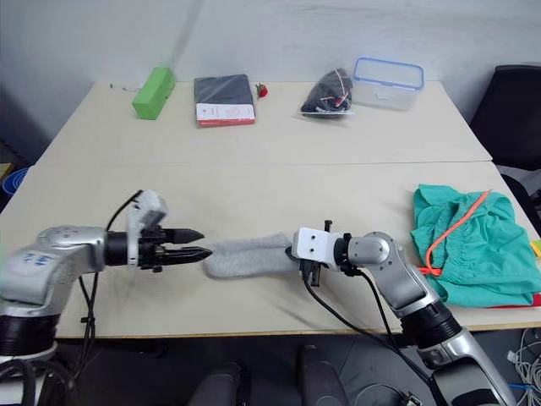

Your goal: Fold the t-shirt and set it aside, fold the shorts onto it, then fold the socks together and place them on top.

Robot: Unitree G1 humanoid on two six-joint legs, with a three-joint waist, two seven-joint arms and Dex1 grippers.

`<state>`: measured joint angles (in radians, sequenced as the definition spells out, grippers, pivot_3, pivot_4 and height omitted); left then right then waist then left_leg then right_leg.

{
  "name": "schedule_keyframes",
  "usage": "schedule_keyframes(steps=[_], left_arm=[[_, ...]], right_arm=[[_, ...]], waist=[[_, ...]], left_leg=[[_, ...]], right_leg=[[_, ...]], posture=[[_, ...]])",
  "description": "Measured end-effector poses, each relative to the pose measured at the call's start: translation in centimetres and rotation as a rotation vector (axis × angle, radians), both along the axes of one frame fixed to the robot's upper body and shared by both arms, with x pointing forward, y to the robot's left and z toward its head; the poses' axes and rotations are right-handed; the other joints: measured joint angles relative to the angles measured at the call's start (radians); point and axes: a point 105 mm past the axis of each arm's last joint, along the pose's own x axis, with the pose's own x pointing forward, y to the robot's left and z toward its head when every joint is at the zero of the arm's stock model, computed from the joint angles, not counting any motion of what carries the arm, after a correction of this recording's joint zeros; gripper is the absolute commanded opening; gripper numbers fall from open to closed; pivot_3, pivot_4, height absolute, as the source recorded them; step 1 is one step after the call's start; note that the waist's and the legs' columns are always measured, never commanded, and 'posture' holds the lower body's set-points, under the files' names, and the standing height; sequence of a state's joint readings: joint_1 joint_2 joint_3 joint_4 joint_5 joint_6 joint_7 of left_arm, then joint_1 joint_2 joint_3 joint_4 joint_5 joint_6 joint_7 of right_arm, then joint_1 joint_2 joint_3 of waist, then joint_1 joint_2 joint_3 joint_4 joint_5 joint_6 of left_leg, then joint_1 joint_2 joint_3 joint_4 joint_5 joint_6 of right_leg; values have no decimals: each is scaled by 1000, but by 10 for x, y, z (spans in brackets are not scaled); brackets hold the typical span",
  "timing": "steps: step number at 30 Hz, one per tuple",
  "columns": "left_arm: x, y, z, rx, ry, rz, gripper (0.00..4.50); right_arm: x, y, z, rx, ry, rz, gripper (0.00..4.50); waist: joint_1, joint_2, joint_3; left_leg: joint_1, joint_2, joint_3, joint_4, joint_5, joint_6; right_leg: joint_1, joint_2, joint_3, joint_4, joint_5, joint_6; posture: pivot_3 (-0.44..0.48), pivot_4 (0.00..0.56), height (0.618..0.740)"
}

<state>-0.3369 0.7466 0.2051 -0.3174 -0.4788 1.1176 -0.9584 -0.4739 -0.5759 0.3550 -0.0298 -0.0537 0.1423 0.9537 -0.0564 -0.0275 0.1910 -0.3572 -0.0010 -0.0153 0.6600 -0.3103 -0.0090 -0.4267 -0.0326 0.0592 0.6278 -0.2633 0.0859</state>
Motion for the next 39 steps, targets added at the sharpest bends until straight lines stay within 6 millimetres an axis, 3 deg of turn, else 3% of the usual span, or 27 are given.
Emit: schedule_keyframes(steps=[2,9,15,22,26,31,37,39], left_arm=[[-9,8,-8,-32,88,67,4483],[-10,0,-24,-158,249,186,4483],[-2,-9,-37,-176,300,227,4483],[7,-21,-42,-214,359,241,4483],[9,-27,-45,-231,382,241,3592],[7,-38,-49,-270,451,206,1934],[19,-45,-23,-318,399,175,40],[20,-49,-16,-323,388,150,10]], right_arm=[[0,0,3,22,21,-11,0],[-10,30,31,117,32,101,0],[-3,33,-5,-13,23,111,0],[5,31,-7,-58,-47,116,0],[5,31,-9,-60,-52,113,0],[3,31,-8,-54,-56,113,0],[1,29,-9,-41,-60,101,0],[0,29,-9,-39,-63,98,0]], waist=[[2,0,0],[10,0,0],[18,0,0],[27,0,0],[27,0,-1],[26,-1,-1],[26,-1,-1],[26,-1,0]], left_leg=[[0,0,-1,0,0,0],[-1,-1,-3,0,0,-3],[-1,-3,-1,0,0,-5],[10,-3,-4,0,0,-5],[16,-4,-4,-3,0,-5],[15,-4,-4,-5,0,-5],[15,-4,-4,-6,0,-6],[14,-4,-4,-7,0,-6]], right_leg=[[0,-1,0,0,0,0],[0,-2,-1,-1,0,0],[0,-4,-2,-1,0,0],[14,-5,-3,-6,0,-1],[19,-5,-3,-8,-1,-1],[18,-5,-3,-8,-2,0],[17,-5,-3,-8,-2,0],[17,-5,-3,-9,-2,0]], posture=[[0,150,740],[0,150,740],[0,150,740],[0,150,740],[0,150,740],[0,150,740],[0,150,740],[0,150,740]])
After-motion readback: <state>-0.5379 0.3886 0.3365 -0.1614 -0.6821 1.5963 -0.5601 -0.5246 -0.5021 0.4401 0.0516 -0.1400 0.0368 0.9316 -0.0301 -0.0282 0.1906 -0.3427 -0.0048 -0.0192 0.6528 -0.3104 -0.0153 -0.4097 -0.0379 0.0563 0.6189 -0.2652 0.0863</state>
